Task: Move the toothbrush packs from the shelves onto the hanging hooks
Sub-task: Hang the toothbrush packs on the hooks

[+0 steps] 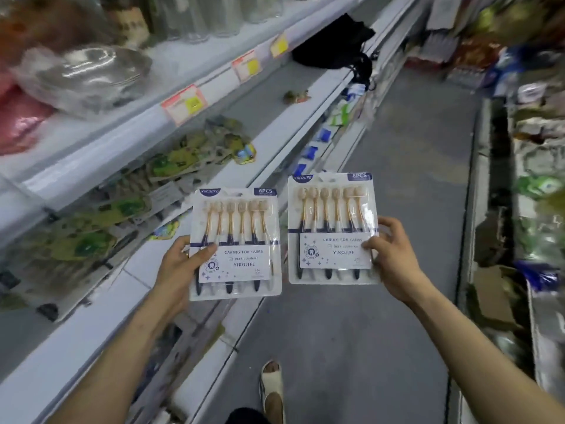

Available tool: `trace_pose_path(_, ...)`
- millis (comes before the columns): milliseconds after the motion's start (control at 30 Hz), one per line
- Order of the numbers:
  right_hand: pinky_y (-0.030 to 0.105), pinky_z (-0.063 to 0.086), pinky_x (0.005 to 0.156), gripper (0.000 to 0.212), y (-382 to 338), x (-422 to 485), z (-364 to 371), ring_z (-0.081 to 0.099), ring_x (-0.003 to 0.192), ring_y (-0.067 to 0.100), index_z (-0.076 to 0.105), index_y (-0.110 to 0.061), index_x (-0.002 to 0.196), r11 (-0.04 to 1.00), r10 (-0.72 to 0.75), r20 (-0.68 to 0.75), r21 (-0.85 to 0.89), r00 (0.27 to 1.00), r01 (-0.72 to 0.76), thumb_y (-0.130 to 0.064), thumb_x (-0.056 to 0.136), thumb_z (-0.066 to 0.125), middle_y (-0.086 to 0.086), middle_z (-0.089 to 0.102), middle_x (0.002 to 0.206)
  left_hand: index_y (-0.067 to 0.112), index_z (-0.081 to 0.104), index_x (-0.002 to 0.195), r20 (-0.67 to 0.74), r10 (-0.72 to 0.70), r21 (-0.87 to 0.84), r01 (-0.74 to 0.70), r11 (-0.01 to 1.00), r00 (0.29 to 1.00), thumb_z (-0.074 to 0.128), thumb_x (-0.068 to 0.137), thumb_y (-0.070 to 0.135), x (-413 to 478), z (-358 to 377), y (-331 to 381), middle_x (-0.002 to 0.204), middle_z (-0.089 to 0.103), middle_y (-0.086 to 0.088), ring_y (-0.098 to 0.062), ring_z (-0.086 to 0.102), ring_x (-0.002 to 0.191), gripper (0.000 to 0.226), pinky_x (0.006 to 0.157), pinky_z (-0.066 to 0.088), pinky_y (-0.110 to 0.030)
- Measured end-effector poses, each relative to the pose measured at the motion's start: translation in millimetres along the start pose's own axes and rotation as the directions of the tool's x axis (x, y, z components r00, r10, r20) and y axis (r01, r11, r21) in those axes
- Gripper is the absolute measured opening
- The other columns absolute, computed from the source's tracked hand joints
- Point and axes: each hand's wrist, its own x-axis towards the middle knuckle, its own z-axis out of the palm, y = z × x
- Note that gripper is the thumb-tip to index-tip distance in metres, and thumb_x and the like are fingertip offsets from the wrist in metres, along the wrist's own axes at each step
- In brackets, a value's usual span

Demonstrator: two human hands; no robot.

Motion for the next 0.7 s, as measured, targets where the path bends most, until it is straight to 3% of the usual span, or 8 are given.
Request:
trace_pose_path(100,0.057,0.061,0.09,0.048,-11.9,41.3,-44.0,0.071,0.112,0.032,0.058,-0.032,0.123,1.0,-0.013,-0.136,0.0,0.991,0.013,0.001,0.088,0.061,-0.003,0.071,0.118,0.009,0.066,0.113,0.122,0.003,0.028,-0.006,1.0,0.992,0.083,0.085,0.014,63.9,74.2,11.2,0.114,0.077,-0.017,-0.038,0.074,0.106,0.033,0.091,0.06,-0.049)
trace_pose_path(200,0.042,0.063,0.065,0.052,-24.1,74.4,-85.9,0.072,0.11,0.034,0.055,-0.027,0.131,0.998,-0.002,-0.272,0.053,0.962,0.017,0.004,0.09,0.059,0.003,0.069,0.124,0.009,0.064,0.113,0.268,0.004,0.082,-0.027,0.996,0.963,0.079,0.09,0.007,123.2,152.4,23.2,0.116,0.075,-0.019,-0.032,0.077,0.098,0.028,0.08,0.063,-0.042)
trace_pose_path(267,0.035,0.059,0.058,0.051,-34.0,89.4,-116.7,0.073,0.107,0.035,0.054,-0.026,0.131,0.996,0.012,-0.344,0.088,0.939,0.019,0.005,0.091,0.059,0.007,0.069,0.126,0.009,0.06,0.118,0.34,0.009,0.117,-0.052,0.992,0.94,0.08,0.088,0.008,149.8,209.3,32.3,0.119,0.073,-0.018,-0.028,0.077,0.095,0.036,0.076,0.063,-0.04)
trace_pose_path(333,0.042,0.059,0.07,0.052,-47.1,110.3,-148.9,0.072,0.11,0.038,0.055,-0.026,0.131,0.994,-0.007,-0.406,0.095,0.914,0.05,0.003,0.088,0.061,0.009,0.07,0.123,0.01,0.056,0.127,0.402,0.005,0.146,-0.07,0.987,0.916,0.085,0.082,0.015,173.3,266.6,42.3,0.124,0.072,-0.017,-0.028,0.076,0.099,0.053,0.08,0.062,-0.042)
trace_pose_path(467,0.044,0.059,0.089,0.055,-71.7,164.6,-204.4,0.073,0.105,0.013,0.051,-0.012,0.137,0.988,-0.044,-0.543,0.103,0.838,0.119,0.008,0.087,0.06,0.006,0.071,0.118,0.025,0.057,0.127,0.514,0.01,0.169,-0.113,0.979,0.858,0.094,0.07,0.027,225.3,378.3,62.6,0.132,0.069,-0.013,-0.03,0.072,0.114,0.068,0.096,0.058,-0.048)
trace_pose_path(533,0.06,0.057,0.099,0.055,-82.5,202.6,-233.8,0.071,0.116,0.028,0.052,-0.013,0.134,0.976,-0.047,-0.554,0.15,0.831,0.155,0.005,0.083,0.061,0.008,0.073,0.121,0.023,0.056,0.13,0.533,0.036,0.163,-0.144,0.976,0.846,0.093,0.077,0.022,252.5,435.9,70.3,0.132,0.069,-0.012,-0.029,0.073,0.112,0.065,0.096,0.058,-0.048)
trace_pose_path(633,0.062,0.057,0.098,0.051,-108.3,258.6,-273.3,0.069,0.118,0.037,0.051,-0.014,0.134,0.967,-0.043,-0.563,0.185,0.826,0.176,0.01,0.089,0.057,0.007,0.073,0.121,0.016,0.053,0.128,0.547,0.078,0.123,-0.173,0.977,0.833,0.078,0.089,0.004,281.0,518.0,89.5,0.119,0.071,-0.011,-0.024,0.075,0.095,0.048,0.083,0.062,-0.04)
trace_pose_path(700,0.055,0.062,0.09,0.05,-127.1,294.6,-296.1,0.072,0.114,0.035,0.05,-0.017,0.135,0.961,-0.031,-0.539,0.215,0.842,0.173,0.011,0.094,0.055,0.007,0.073,0.122,0.019,0.055,0.124,0.551,0.098,0.108,-0.187,0.976,0.829,0.076,0.091,0.002,300.2,562.2,103.8,0.124,0.069,-0.013,-0.025,0.074,0.1,0.043,0.087,0.062,-0.04)
